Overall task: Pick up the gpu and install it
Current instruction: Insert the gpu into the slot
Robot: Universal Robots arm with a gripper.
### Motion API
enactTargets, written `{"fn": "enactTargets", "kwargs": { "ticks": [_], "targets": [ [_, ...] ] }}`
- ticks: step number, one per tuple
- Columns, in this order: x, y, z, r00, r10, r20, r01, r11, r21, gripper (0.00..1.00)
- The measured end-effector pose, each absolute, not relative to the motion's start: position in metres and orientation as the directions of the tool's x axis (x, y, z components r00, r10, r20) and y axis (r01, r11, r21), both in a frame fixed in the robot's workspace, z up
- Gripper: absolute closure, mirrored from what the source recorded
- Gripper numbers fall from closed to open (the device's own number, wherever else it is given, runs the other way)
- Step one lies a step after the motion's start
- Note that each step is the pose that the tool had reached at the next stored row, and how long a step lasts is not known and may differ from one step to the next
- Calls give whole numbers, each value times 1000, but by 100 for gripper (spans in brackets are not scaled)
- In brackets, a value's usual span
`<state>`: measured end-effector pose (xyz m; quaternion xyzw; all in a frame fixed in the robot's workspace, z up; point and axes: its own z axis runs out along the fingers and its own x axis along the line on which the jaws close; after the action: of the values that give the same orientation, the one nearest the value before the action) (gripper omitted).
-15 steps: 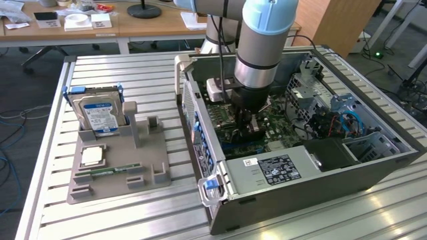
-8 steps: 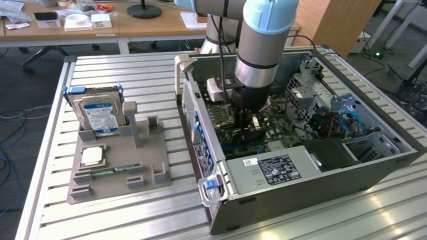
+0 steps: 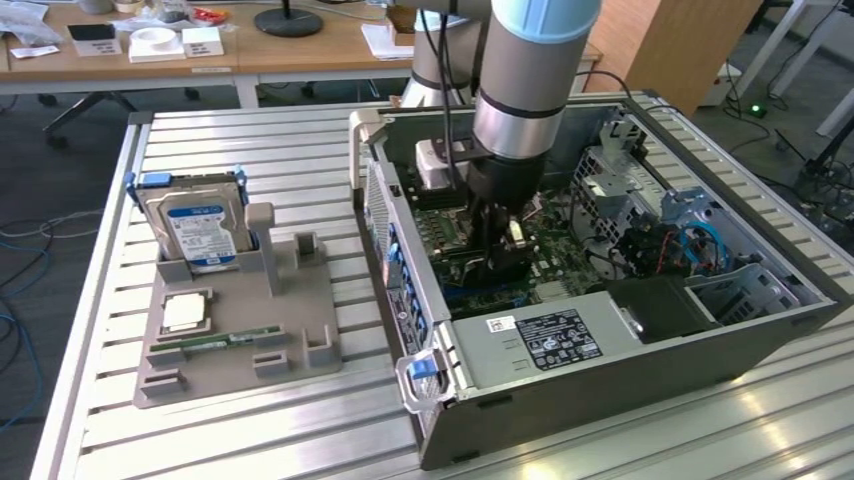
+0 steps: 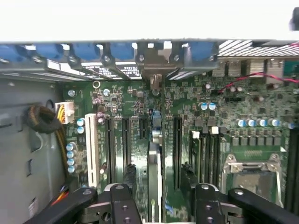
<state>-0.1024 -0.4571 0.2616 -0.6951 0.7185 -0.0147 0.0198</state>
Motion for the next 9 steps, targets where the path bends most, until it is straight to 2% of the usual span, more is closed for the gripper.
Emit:
{"fn": "enactTargets", "kwargs": {
  "ticks": [9],
  "targets": [
    [-102, -457, 292, -33, -999, -8, -998, 33, -49, 49]
  ]
}}
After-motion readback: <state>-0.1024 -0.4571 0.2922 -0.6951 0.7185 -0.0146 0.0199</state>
